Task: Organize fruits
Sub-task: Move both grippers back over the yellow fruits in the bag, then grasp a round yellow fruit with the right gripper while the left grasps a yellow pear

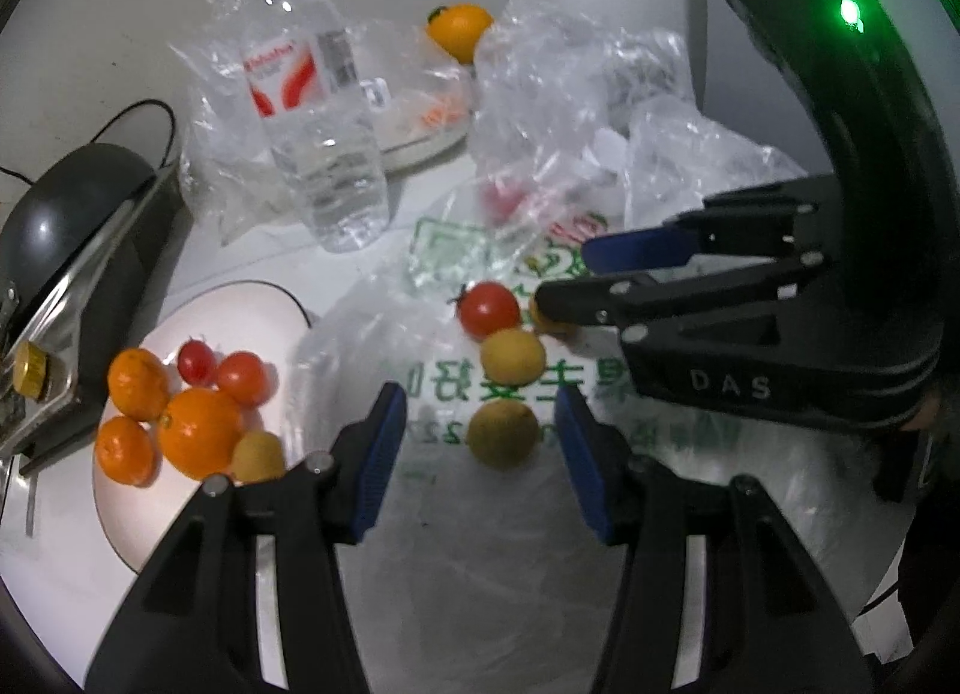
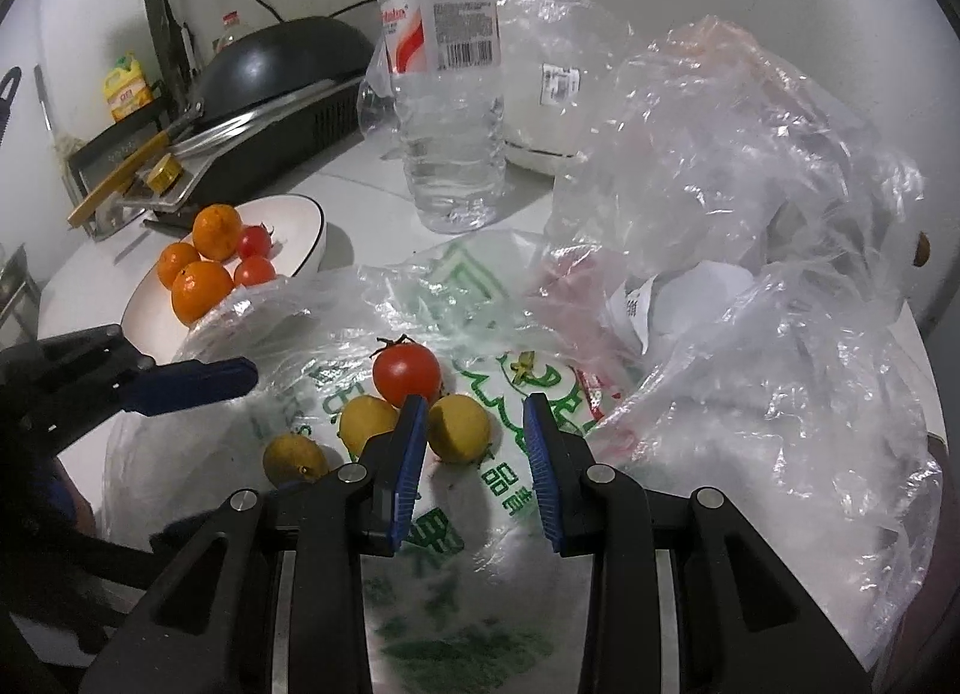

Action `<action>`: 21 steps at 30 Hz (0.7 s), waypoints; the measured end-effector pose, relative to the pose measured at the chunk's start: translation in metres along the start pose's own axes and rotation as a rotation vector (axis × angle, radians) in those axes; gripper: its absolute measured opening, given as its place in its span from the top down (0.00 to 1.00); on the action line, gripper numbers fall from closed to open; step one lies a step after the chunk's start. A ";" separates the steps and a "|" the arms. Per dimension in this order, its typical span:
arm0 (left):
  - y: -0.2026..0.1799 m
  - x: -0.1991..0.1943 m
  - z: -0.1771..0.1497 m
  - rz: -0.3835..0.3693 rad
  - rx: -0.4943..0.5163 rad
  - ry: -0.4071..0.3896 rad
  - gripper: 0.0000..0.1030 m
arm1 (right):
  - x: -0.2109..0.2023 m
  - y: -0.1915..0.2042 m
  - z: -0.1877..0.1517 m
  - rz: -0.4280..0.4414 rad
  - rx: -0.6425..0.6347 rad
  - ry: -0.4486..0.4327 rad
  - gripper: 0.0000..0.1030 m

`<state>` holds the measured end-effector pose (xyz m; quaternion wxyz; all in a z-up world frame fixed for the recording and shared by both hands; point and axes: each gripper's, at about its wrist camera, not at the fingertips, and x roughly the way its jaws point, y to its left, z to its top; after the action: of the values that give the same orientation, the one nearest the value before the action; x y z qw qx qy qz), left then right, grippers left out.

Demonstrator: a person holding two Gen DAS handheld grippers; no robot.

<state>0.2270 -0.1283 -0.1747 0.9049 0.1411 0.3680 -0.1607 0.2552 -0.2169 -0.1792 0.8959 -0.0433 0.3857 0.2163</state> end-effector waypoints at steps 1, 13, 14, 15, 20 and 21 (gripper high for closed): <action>0.000 0.002 0.000 0.001 0.002 0.005 0.49 | 0.001 0.000 0.000 0.004 0.000 0.006 0.66; -0.005 0.009 -0.004 0.000 0.032 0.028 0.72 | 0.011 0.002 0.002 0.028 -0.012 0.060 0.73; -0.006 0.009 -0.004 -0.002 0.035 0.026 0.73 | 0.011 0.002 0.002 0.035 -0.015 0.060 0.75; -0.006 0.009 -0.003 -0.003 0.037 0.023 0.73 | 0.011 0.003 0.002 0.034 -0.017 0.057 0.75; -0.005 0.002 -0.004 -0.002 0.032 -0.004 0.73 | 0.001 0.003 0.001 0.016 -0.017 0.006 0.75; -0.005 -0.001 -0.004 0.002 0.032 -0.017 0.73 | 0.000 0.002 0.001 0.014 -0.014 0.000 0.75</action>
<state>0.2217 -0.1309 -0.1771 0.9057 0.1547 0.3577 -0.1671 0.2555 -0.2144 -0.1782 0.8940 -0.0469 0.3842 0.2255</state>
